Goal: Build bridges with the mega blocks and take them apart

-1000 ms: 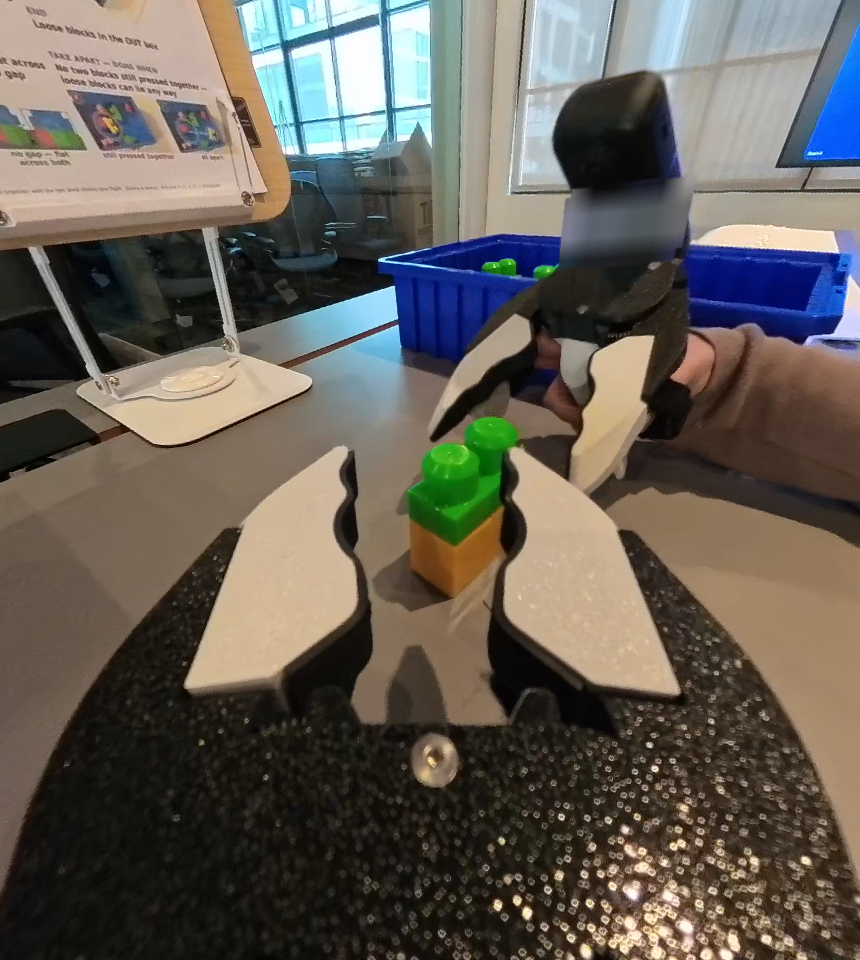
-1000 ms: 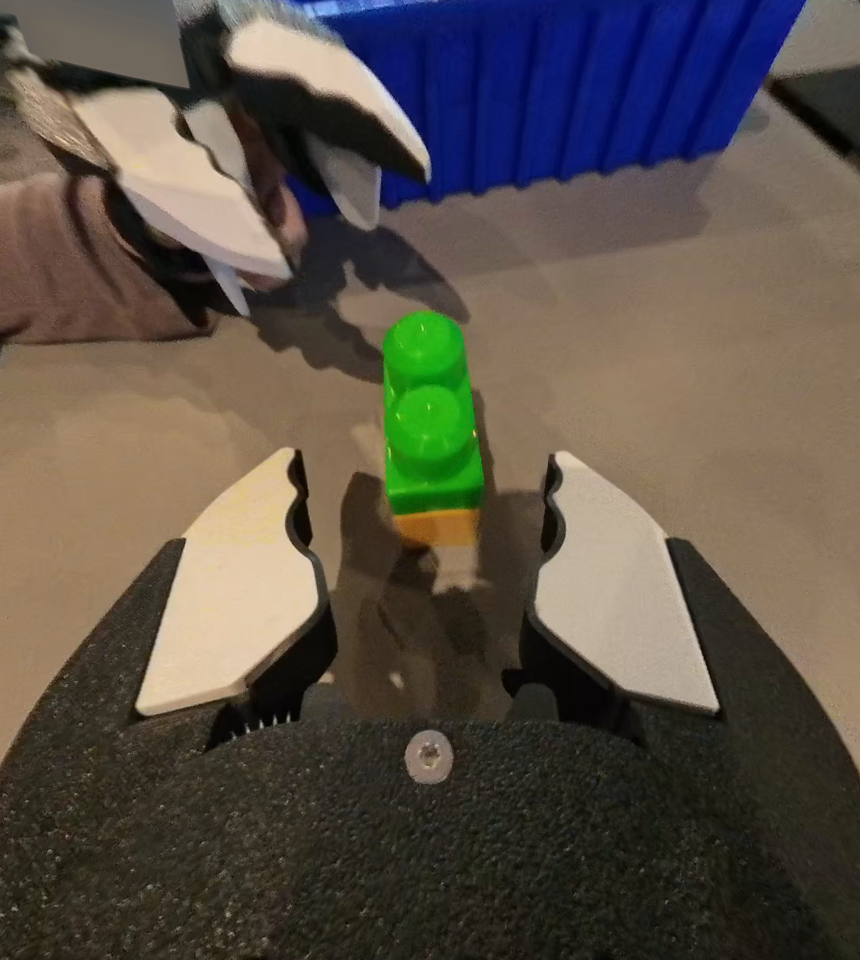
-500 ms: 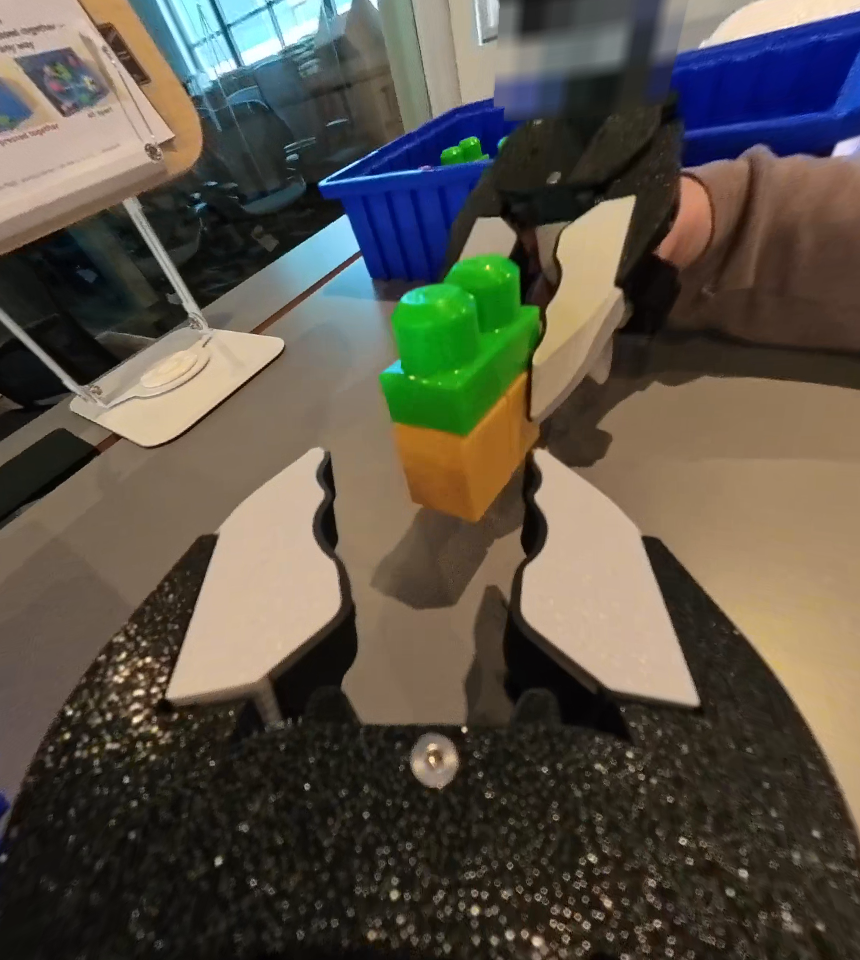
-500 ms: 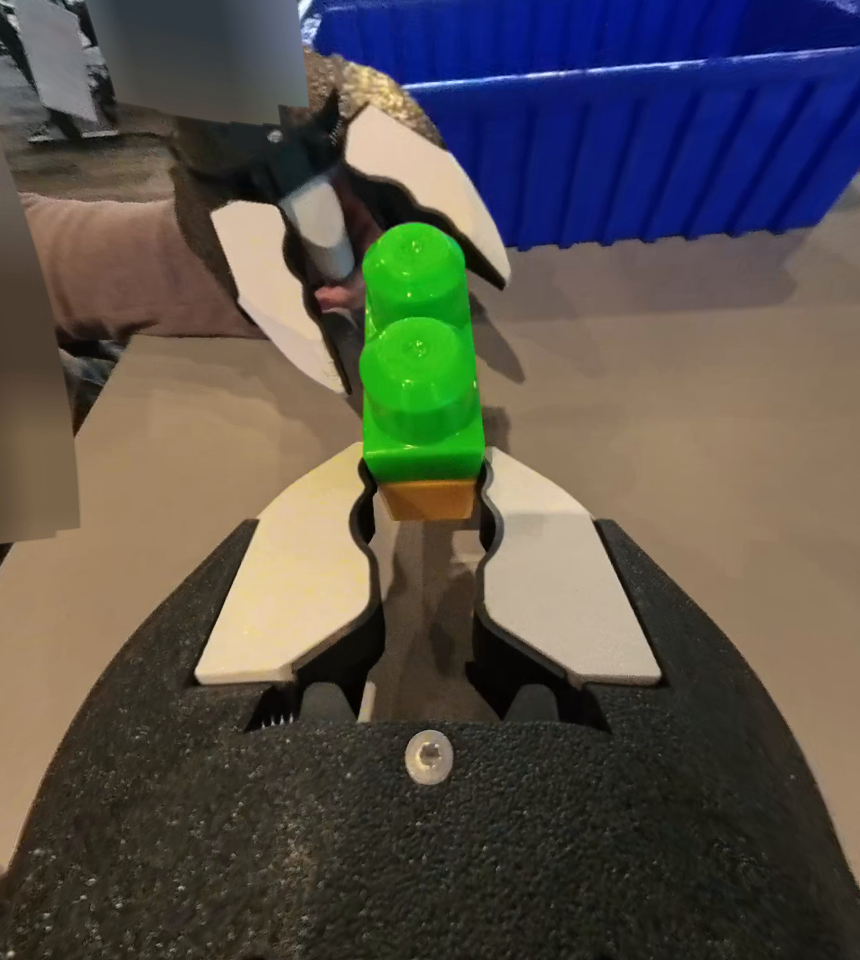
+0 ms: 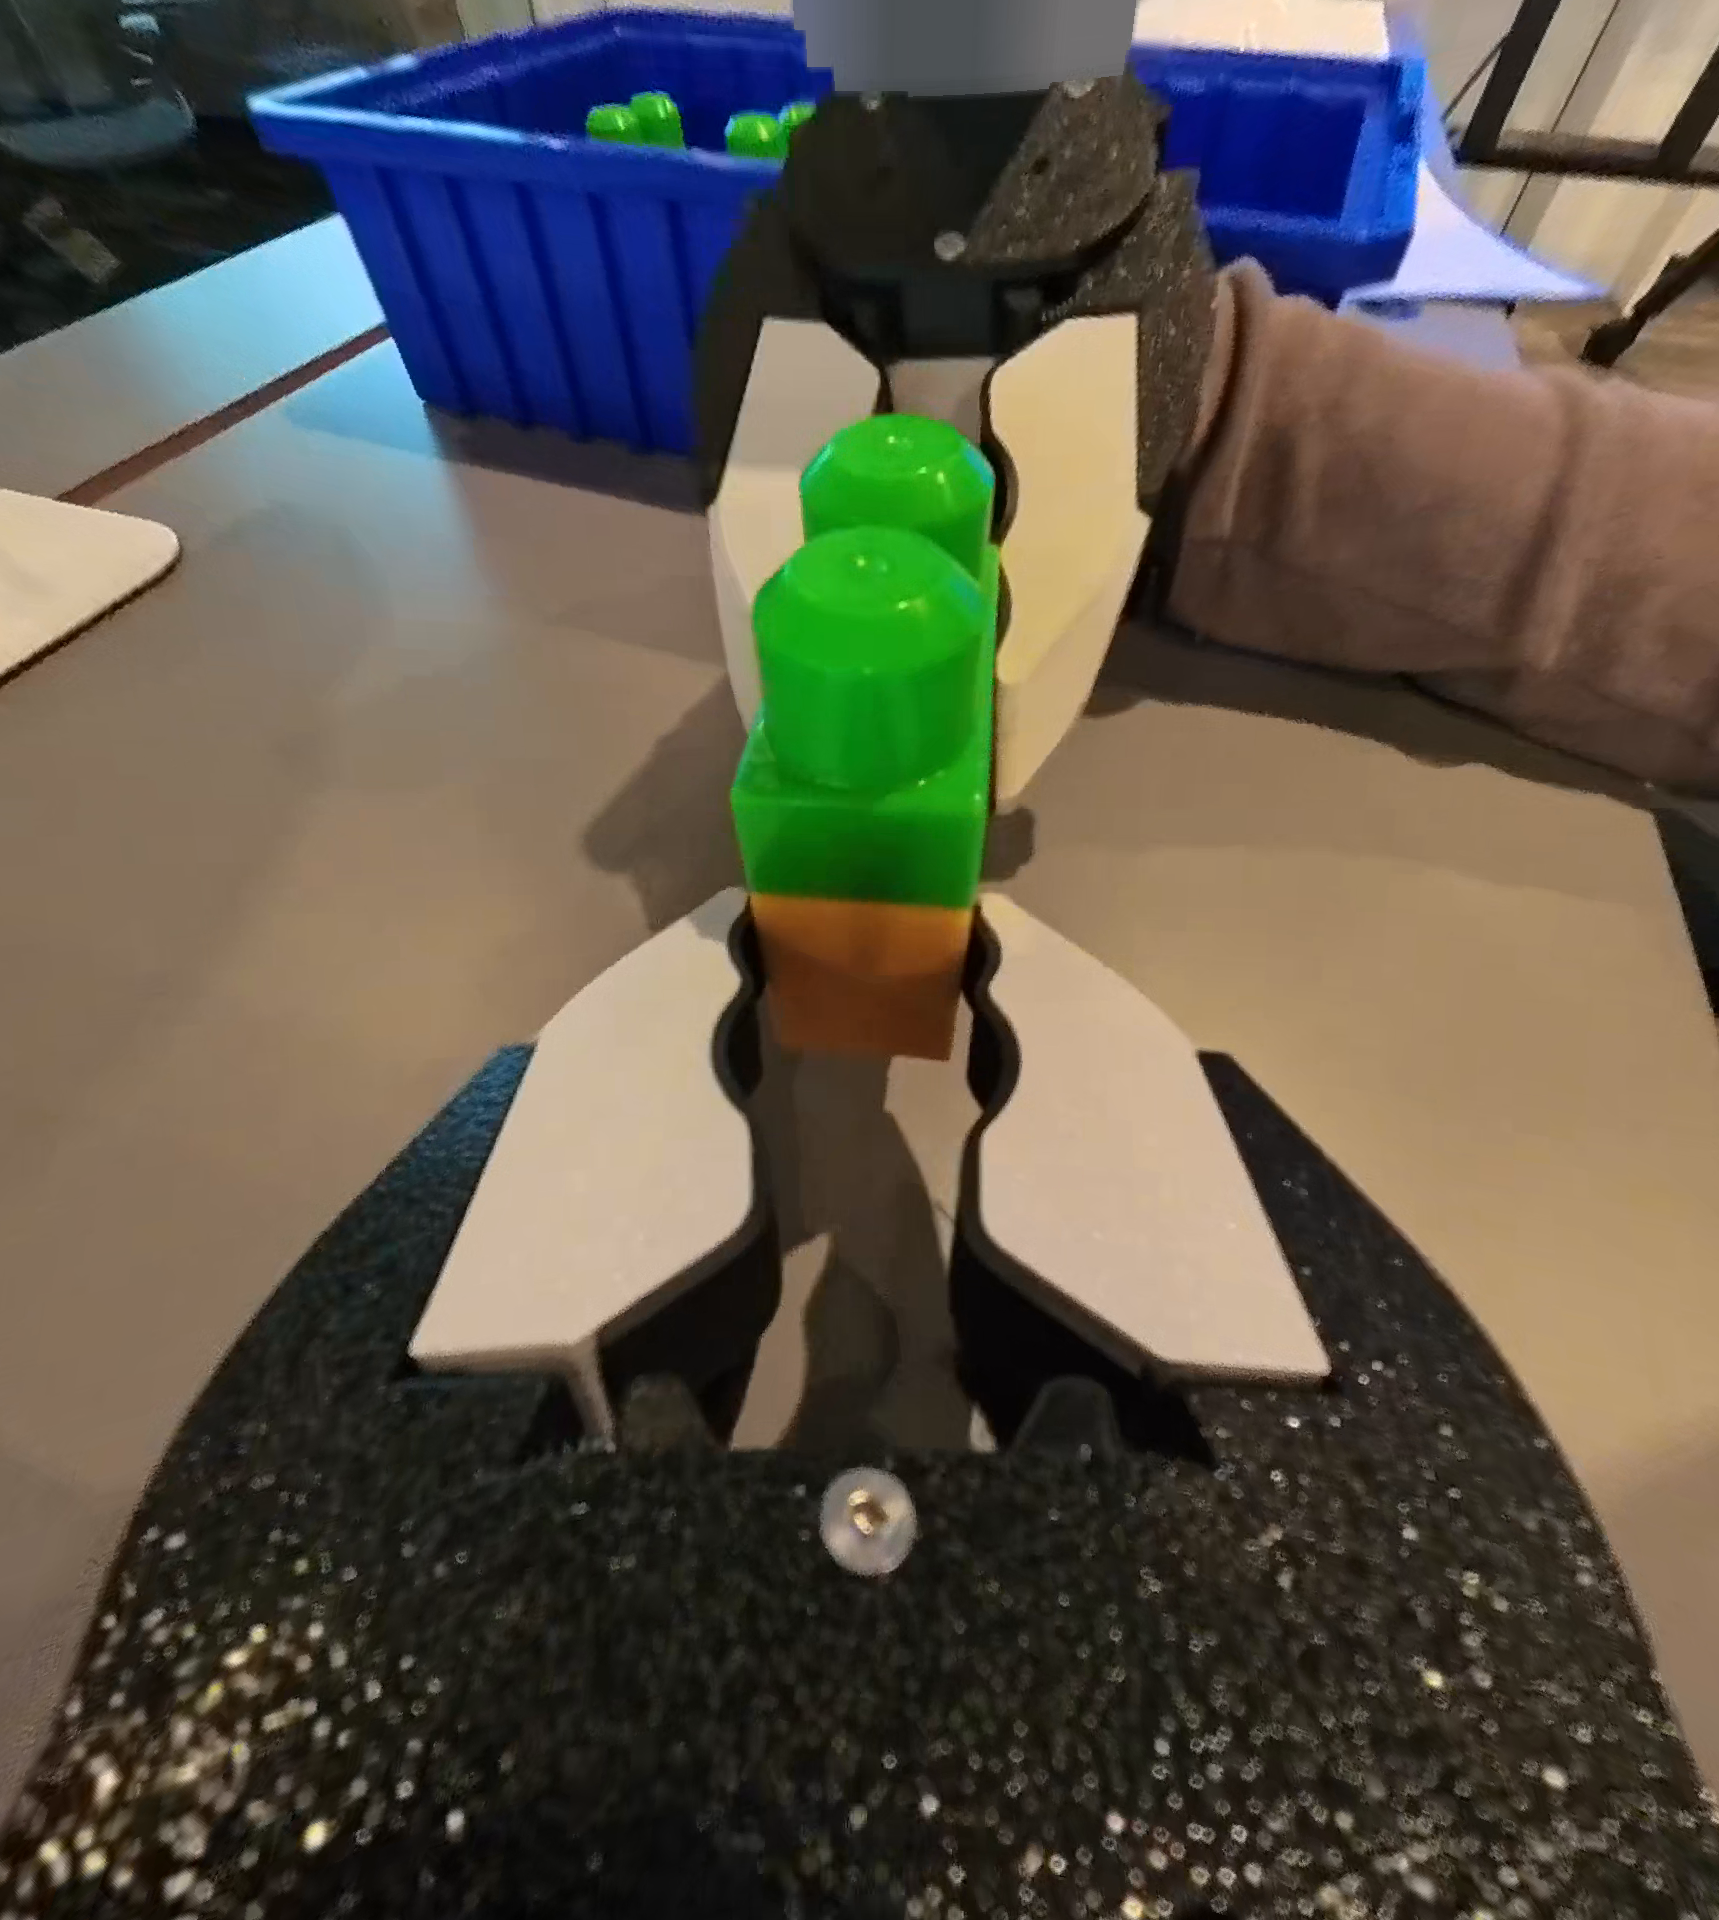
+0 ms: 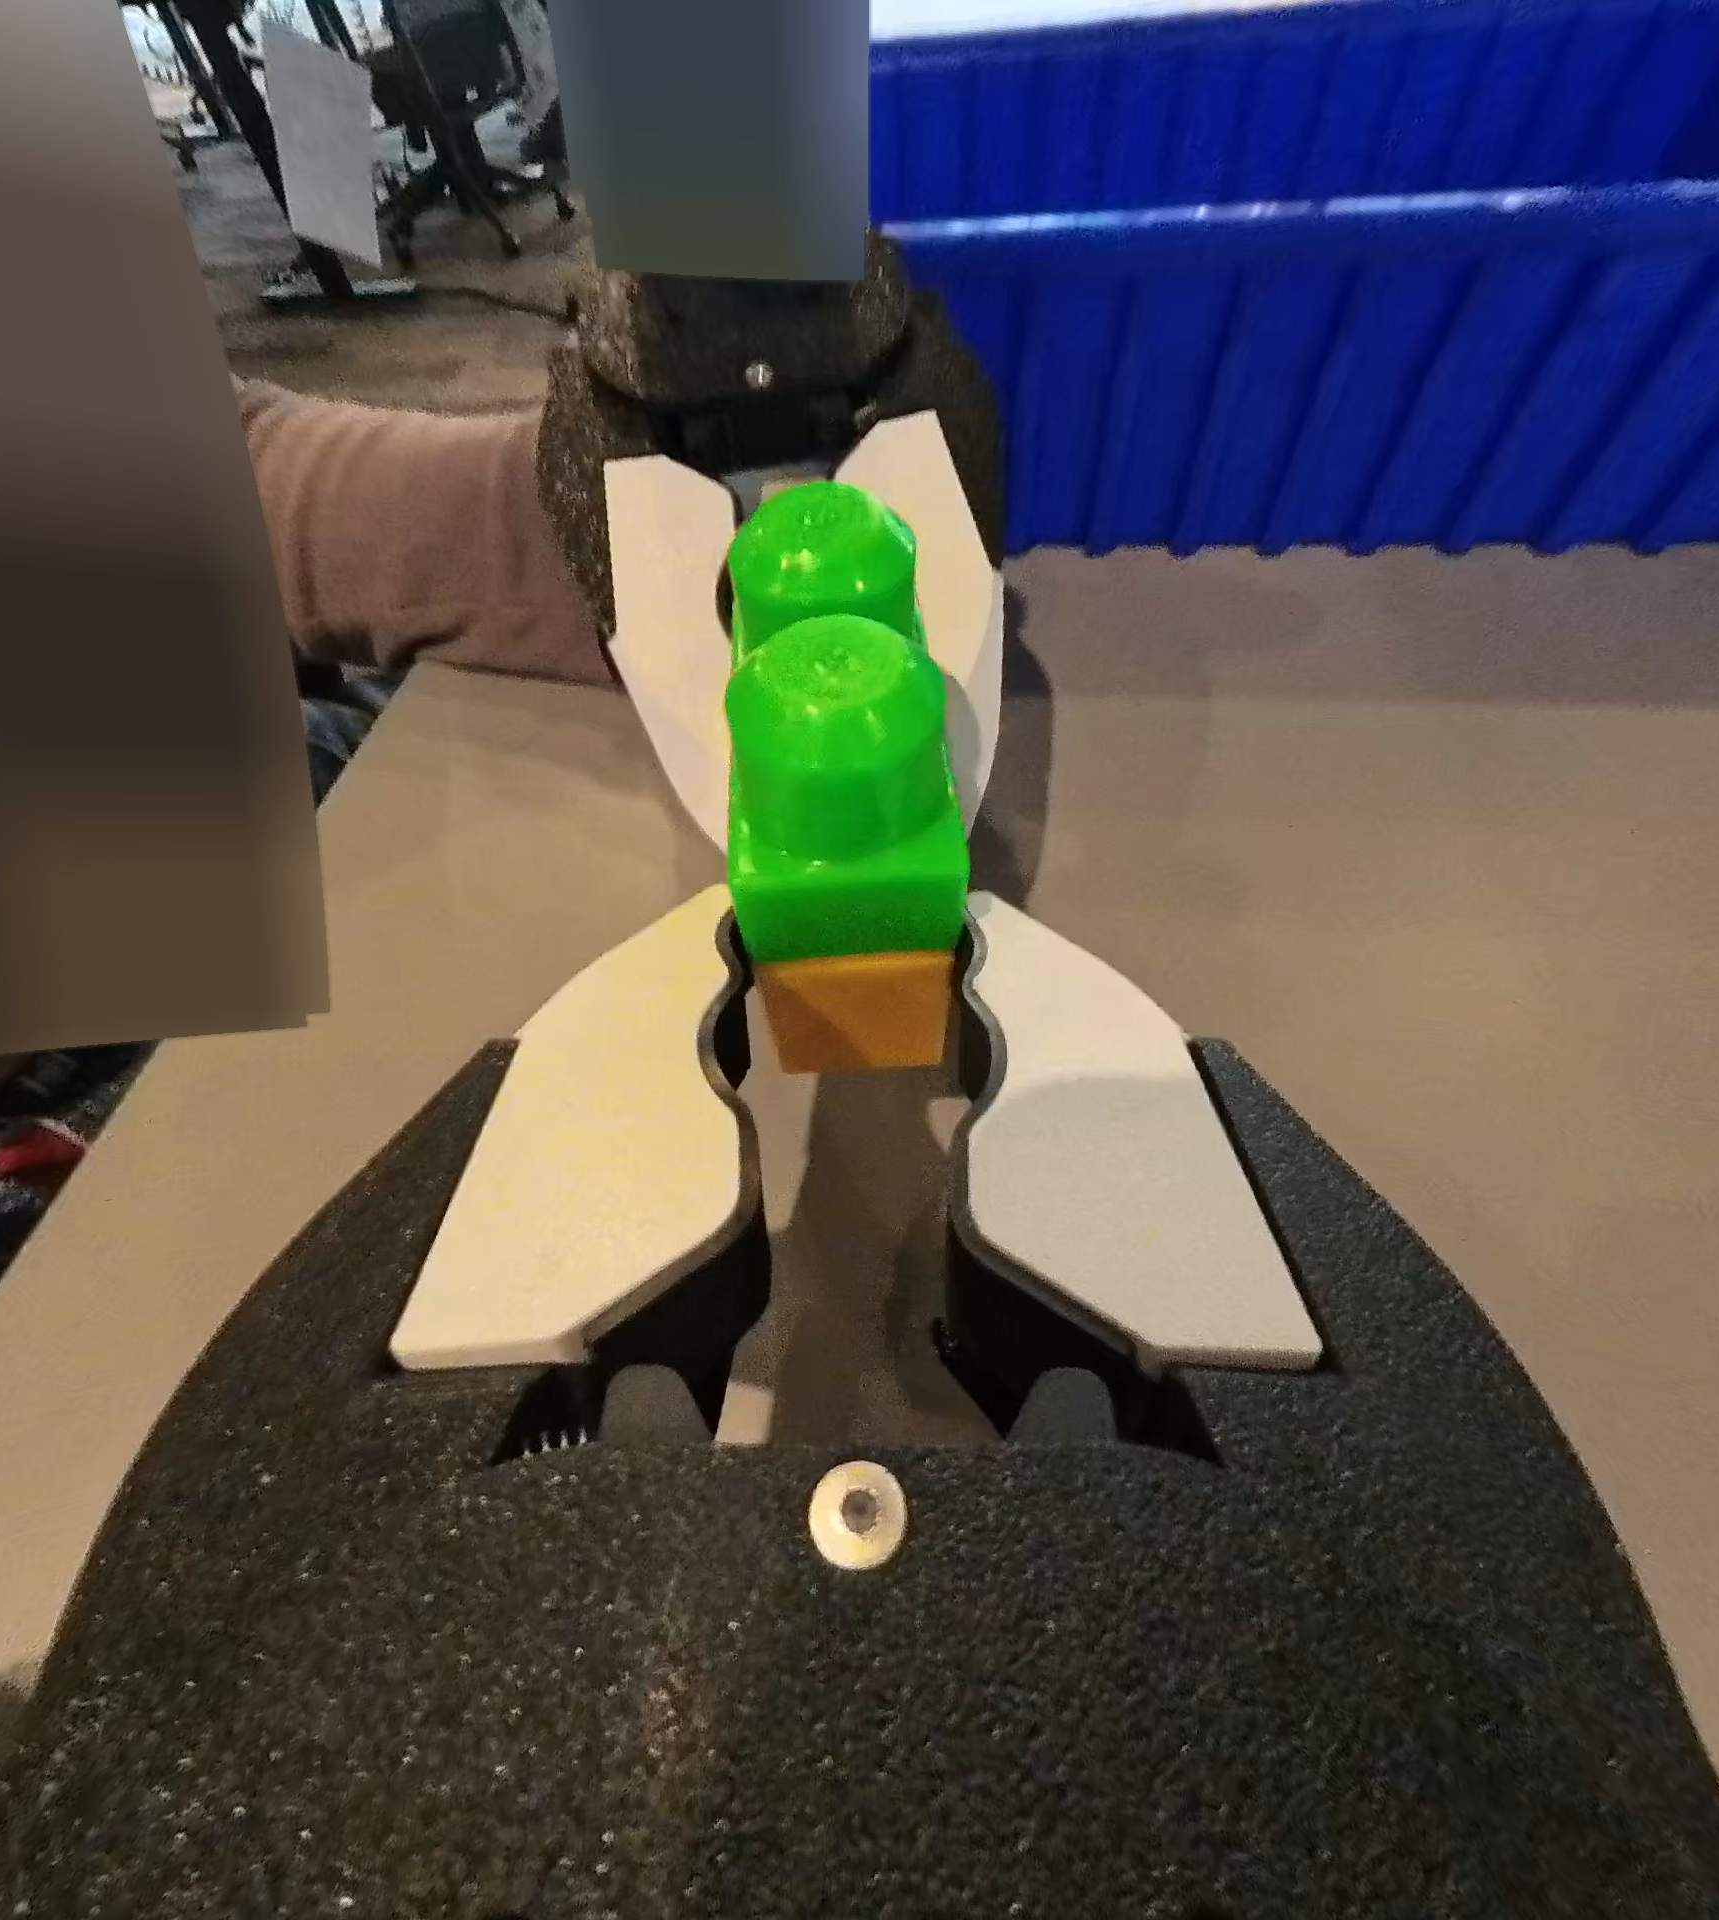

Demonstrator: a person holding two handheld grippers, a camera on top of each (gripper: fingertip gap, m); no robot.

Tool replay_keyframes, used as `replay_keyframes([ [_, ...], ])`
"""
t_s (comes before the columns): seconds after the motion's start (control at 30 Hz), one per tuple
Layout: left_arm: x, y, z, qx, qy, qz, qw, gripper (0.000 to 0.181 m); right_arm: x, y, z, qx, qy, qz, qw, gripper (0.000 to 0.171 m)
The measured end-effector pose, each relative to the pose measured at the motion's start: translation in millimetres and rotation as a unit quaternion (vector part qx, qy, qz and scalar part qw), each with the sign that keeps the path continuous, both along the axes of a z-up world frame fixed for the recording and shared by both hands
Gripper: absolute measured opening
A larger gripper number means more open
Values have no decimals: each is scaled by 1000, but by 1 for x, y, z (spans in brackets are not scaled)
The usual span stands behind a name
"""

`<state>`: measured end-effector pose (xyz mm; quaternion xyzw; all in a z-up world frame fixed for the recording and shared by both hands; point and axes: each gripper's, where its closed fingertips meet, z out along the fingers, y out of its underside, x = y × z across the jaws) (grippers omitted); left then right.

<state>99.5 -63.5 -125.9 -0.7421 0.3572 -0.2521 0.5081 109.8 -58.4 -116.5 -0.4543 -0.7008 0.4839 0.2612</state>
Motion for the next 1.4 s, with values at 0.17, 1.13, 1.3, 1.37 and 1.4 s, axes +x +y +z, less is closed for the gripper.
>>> replay_keyframes([
  [0.17,-3,1,9,8,-28,5,1000,36,-4,0,10,-6,17,-6,1000,36],
  [1.13,2,-1,-13,-45,13,-21,999,70,4,-2,19,3,44,-2,999,33],
  [1.3,5,-6,14,15,-34,-35,999,55,0,-6,11,15,27,3,1000,34],
  [1.37,5,-6,13,22,-28,-34,999,50,-1,-6,8,19,21,2,1000,34],
  [1.4,6,-6,12,22,-23,-34,999,48,-1,-6,7,21,18,2,1000,32],
])
